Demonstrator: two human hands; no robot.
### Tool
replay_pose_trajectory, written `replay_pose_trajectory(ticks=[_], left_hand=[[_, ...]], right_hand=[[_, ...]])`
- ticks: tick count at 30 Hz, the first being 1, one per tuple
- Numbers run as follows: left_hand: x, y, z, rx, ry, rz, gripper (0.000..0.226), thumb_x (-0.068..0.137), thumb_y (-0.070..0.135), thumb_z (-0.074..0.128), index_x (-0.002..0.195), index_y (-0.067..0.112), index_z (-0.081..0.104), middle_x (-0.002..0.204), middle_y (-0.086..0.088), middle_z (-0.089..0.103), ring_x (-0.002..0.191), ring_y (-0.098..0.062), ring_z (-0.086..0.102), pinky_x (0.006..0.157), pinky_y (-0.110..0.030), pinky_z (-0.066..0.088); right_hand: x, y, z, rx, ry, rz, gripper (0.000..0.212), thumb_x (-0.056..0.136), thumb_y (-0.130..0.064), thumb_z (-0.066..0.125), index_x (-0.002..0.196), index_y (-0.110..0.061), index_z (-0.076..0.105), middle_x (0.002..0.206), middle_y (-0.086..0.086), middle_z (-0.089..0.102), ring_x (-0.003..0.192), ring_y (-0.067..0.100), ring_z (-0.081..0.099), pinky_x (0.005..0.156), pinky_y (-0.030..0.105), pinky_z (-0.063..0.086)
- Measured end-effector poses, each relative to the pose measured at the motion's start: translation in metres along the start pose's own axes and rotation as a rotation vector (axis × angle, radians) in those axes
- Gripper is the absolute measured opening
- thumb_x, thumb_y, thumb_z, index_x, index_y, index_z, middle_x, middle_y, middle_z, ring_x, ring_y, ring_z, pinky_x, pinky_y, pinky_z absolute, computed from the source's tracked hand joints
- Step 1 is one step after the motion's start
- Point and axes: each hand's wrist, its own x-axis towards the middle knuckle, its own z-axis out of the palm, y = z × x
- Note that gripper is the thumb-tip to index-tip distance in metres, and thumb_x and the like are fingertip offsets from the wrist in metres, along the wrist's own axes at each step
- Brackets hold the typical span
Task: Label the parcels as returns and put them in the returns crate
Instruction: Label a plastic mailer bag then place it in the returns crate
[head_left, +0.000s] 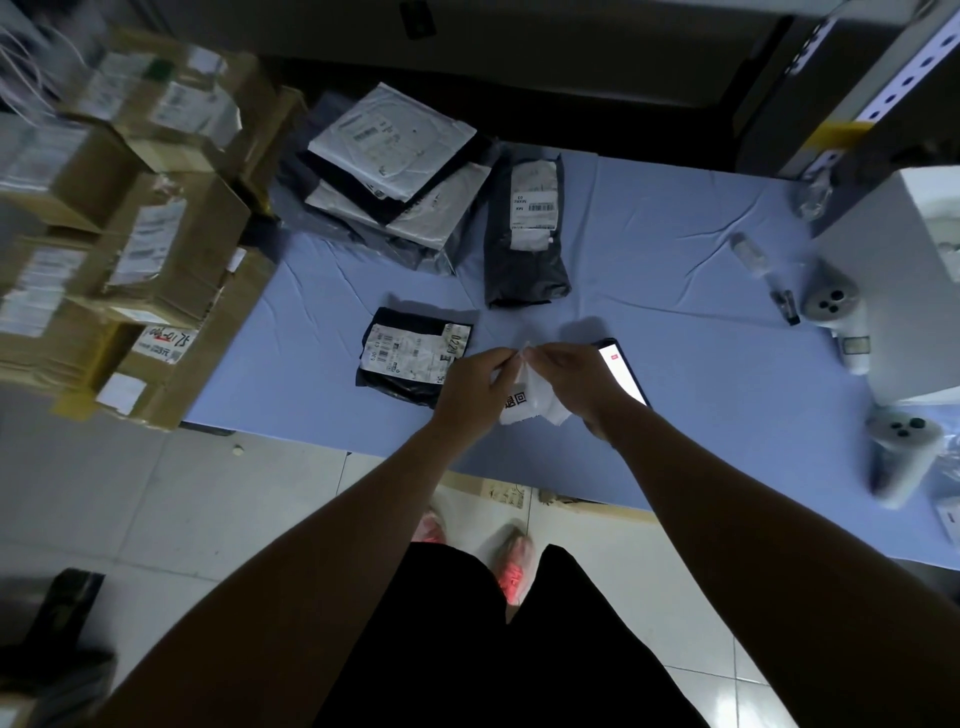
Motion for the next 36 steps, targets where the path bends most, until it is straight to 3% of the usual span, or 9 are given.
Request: replay_pose_trajectory(ticks=[4,8,11,15,19,25,28,32,36], left_hand=[[0.007,0.003,-0.005,-0.111,-0.084,-0.093,0.032,0.102,0.029,0.053,0.115,0.006,0.071,0.105,-0.011,0.074,0.098,-0.020,0.068,0.081,-0.032,0.053],[0.010,0.001,-0.007,-0.045,-0.039,-0.057,0.037,0.101,0.025,0.055,0.131,0.004,0.062,0.126,-0.011,0.067,0.117,-0.019,0.062,0.094,-0.019,0.044],[0.010,-0.002,-0.008,0.022,0.094,0.075,0.028,0.098,0.021,0.058,0.116,0.002,0.070,0.108,-0.012,0.072,0.100,-0.021,0.068,0.084,-0.017,0.046],[0.011,0.003,-0.006,0.029,0.087,0.125,0.028,0.097,0.024,0.056,0.104,0.002,0.073,0.090,-0.013,0.072,0.081,-0.021,0.067,0.072,-0.037,0.054],[0.017,0.000,-0.009,-0.012,0.090,0.082,0.023,0.095,0.022,0.059,0.099,0.004,0.073,0.089,-0.005,0.073,0.080,-0.014,0.066,0.072,-0.027,0.052],[0.023,-0.001,-0.012,-0.018,0.058,0.008,0.013,0.091,0.015,0.066,0.092,0.003,0.072,0.085,-0.003,0.072,0.074,-0.003,0.060,0.068,-0.004,0.039],[0.026,-0.002,-0.014,-0.052,0.032,-0.052,0.009,0.089,0.010,0.068,0.087,0.002,0.073,0.082,-0.005,0.072,0.072,0.003,0.060,0.066,-0.003,0.038],[0.026,0.001,-0.014,-0.066,0.023,-0.119,0.014,0.089,0.008,0.067,0.076,0.010,0.067,0.067,0.005,0.062,0.063,0.009,0.057,0.060,-0.006,0.037],[0.024,0.001,-0.012,-0.073,0.026,-0.111,0.015,0.090,0.007,0.065,0.076,0.011,0.065,0.070,0.002,0.064,0.063,0.005,0.057,0.062,-0.007,0.038]], right_hand=[[0.004,0.004,-0.002,-0.005,-0.011,0.000,0.021,0.099,-0.037,0.056,0.090,-0.023,0.069,0.086,0.003,0.067,0.079,0.019,0.059,0.066,0.029,0.044],[0.013,0.004,-0.002,-0.051,-0.026,0.005,0.025,0.095,-0.041,0.060,0.103,-0.022,0.073,0.096,0.001,0.071,0.091,0.026,0.064,0.077,0.037,0.050],[0.016,0.005,-0.002,-0.012,0.001,0.004,0.021,0.093,-0.038,0.064,0.100,-0.022,0.075,0.094,0.001,0.072,0.093,0.028,0.065,0.081,0.040,0.051],[0.018,-0.001,-0.004,0.039,0.014,0.002,0.021,0.093,-0.034,0.065,0.103,-0.018,0.076,0.092,0.001,0.073,0.091,0.025,0.067,0.074,0.034,0.050],[0.022,-0.004,-0.003,0.054,-0.008,-0.003,0.016,0.094,-0.030,0.066,0.101,-0.019,0.076,0.093,-0.001,0.074,0.095,0.021,0.067,0.083,0.034,0.051],[0.021,-0.003,-0.003,-0.065,-0.019,-0.067,0.018,0.098,-0.028,0.058,0.094,-0.017,0.072,0.087,0.006,0.069,0.081,0.019,0.060,0.071,0.030,0.044],[0.019,-0.001,-0.002,-0.132,-0.026,-0.114,0.016,0.099,-0.024,0.057,0.101,-0.014,0.070,0.087,-0.003,0.067,0.086,0.018,0.062,0.074,0.027,0.047],[0.017,0.001,0.001,-0.168,-0.008,-0.161,0.013,0.099,-0.022,0.057,0.093,-0.017,0.067,0.080,-0.012,0.064,0.082,0.008,0.061,0.075,0.023,0.047],[0.017,0.004,0.002,-0.191,-0.011,-0.165,0.016,0.100,-0.020,0.056,0.095,-0.012,0.068,0.080,-0.010,0.063,0.081,0.009,0.059,0.077,0.028,0.047]])
